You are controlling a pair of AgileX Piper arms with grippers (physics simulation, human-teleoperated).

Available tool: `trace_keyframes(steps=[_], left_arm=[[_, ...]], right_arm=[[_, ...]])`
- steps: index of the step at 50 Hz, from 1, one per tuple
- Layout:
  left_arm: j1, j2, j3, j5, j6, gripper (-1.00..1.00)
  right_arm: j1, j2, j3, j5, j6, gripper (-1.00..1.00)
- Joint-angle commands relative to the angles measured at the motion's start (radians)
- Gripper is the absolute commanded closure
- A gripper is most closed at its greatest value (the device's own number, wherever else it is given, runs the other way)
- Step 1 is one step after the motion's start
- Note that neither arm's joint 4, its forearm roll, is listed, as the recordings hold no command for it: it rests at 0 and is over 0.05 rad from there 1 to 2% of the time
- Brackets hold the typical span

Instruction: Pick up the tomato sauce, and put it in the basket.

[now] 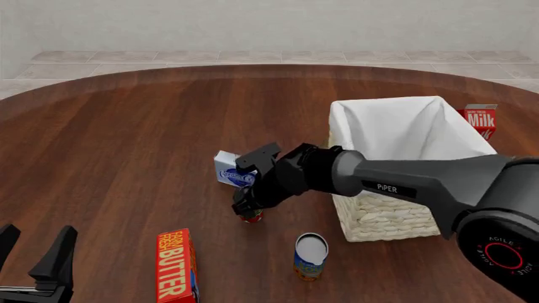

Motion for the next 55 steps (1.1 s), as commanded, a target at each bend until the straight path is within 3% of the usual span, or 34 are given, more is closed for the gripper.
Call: trace_keyframes(steps=[1, 29, 30, 55], left_arm=[[0.0, 0.0, 0.0, 0.0, 0.0, -1.0], [0.0, 0.0, 0.0, 0.0, 0.0, -1.0], [0.0, 0.0, 0.0, 0.0, 0.0, -1.0], [0.0, 0.0, 0.0, 0.0, 0.0, -1.0]], right_arm=[[0.0, 0.022, -0.002, -0.007, 0.015, -1.0], [0.009, 0.033, -0.017, -0.014, 0.013, -1.0], [0.009, 0.029, -0.014, -0.015, 0.014, 1.0], [0.026, -0.108, 0.052, 0.021, 0.008, 1.0]])
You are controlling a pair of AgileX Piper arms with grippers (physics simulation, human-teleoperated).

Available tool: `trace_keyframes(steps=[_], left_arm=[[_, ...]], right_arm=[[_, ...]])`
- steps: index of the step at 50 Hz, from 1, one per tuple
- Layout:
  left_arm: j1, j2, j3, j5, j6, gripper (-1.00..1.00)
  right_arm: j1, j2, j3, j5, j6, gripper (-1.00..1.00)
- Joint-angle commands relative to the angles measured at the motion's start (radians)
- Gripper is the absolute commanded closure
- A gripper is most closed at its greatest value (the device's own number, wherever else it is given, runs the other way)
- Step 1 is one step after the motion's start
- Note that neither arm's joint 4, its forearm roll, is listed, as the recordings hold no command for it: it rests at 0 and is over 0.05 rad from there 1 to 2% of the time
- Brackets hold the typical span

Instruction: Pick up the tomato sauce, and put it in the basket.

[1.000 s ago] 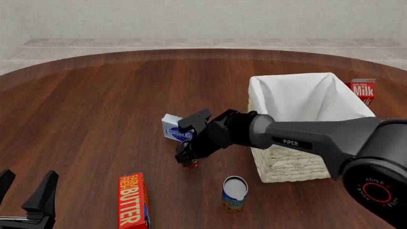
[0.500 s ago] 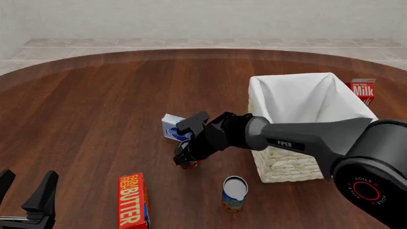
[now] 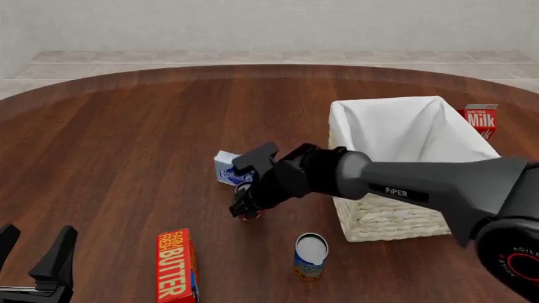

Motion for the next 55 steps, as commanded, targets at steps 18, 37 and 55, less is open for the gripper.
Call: trace_keyframes(steps=[18, 37, 55], left_arm=[[0.0, 0.0, 0.0, 0.0, 0.0, -1.0], [0.0, 0.0, 0.0, 0.0, 0.0, -1.0], [0.0, 0.0, 0.0, 0.0, 0.0, -1.0]], right_arm=[[0.014, -0.219, 0.063, 0.118, 0.005, 1.0], [0.016, -0.403, 0.044, 0.252, 0.012, 1.0], [-0.012, -0.538, -0.027, 0.399, 0.034, 1.0]])
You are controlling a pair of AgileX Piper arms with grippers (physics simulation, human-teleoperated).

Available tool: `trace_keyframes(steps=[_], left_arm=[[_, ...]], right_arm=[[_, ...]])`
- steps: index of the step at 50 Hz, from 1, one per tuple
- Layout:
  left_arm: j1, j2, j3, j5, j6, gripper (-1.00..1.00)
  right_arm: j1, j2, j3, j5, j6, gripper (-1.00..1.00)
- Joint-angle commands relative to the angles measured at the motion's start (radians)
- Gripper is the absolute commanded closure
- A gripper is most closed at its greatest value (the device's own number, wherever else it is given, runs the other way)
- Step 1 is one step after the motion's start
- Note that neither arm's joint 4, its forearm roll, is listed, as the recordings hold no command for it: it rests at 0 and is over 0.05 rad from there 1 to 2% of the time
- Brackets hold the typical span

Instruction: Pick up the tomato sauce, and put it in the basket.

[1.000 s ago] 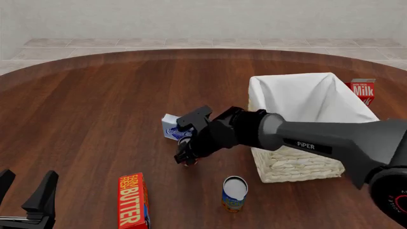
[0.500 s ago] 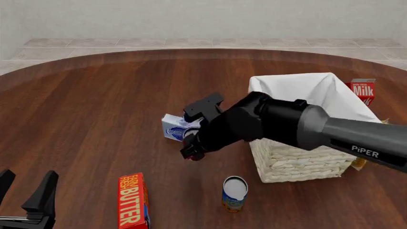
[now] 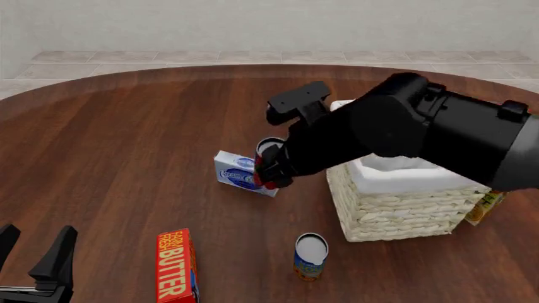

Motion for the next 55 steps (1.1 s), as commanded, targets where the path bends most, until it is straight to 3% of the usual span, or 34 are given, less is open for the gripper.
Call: trace_keyframes(steps=[1, 21, 55], left_arm=[[0.0, 0.0, 0.0, 0.0, 0.0, -1.0], [0.0, 0.0, 0.0, 0.0, 0.0, -1.0], [0.0, 0.0, 0.0, 0.0, 0.0, -1.0]], right_arm=[[-0.026, -0.094, -0.037, 0.092, 0.026, 1.0], [-0.081, -0.236, -0.174, 0.255, 0.041, 1.0], [-0.275, -0.5, -0.016, 0.386, 0.013, 1.0]])
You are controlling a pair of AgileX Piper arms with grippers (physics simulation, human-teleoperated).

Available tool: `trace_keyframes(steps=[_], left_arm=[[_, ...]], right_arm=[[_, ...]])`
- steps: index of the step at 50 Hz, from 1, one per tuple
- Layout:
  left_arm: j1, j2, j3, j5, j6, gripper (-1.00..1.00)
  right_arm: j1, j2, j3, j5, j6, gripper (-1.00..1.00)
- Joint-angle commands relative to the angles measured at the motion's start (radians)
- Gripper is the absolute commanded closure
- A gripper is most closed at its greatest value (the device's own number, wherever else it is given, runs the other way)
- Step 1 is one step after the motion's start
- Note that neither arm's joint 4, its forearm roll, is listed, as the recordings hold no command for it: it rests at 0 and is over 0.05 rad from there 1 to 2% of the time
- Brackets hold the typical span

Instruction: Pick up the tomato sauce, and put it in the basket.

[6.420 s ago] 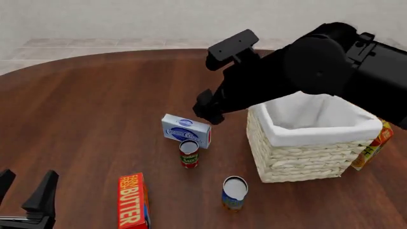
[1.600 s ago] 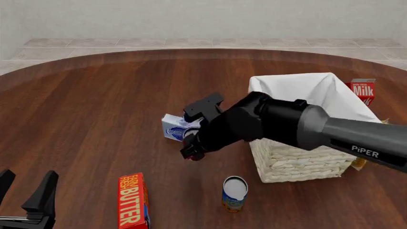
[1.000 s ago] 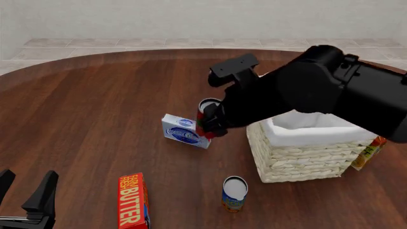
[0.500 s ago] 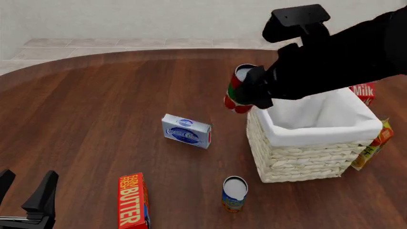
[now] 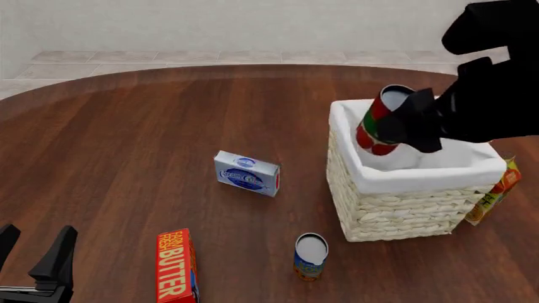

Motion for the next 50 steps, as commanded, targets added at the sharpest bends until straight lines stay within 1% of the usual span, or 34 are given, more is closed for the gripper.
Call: trace_keyframes(steps=[1, 9, 22, 25, 38, 46, 50], left_arm=[[0.0, 0.0, 0.0, 0.0, 0.0, -1.0], [0.0, 0.0, 0.0, 0.0, 0.0, -1.0], [0.0, 0.0, 0.0, 0.0, 0.0, -1.0], [0.0, 0.0, 0.0, 0.0, 0.0, -1.0], [0.0, 0.0, 0.0, 0.0, 0.0, -1.0], [0.0, 0.0, 0.0, 0.0, 0.0, -1.0], [0.0, 0.0, 0.0, 0.0, 0.0, -1.0]], right_arm=[[-0.067, -0.077, 0.039, 0.038, 0.009, 1.0], [-0.094, -0.079, 0.023, 0.055, 0.002, 1.0], [-0.129, -0.061, 0.02, 0.044, -0.012, 1.0], [-0.142, -0.051, 0.019, 0.035, -0.015, 1.0], [-0.153, -0.013, 0.039, -0.015, -0.011, 1.0], [-0.181, 0.022, 0.027, -0.038, -0.03, 1.0], [-0.186, 0.043, 0.008, -0.043, -0.027, 1.0]])
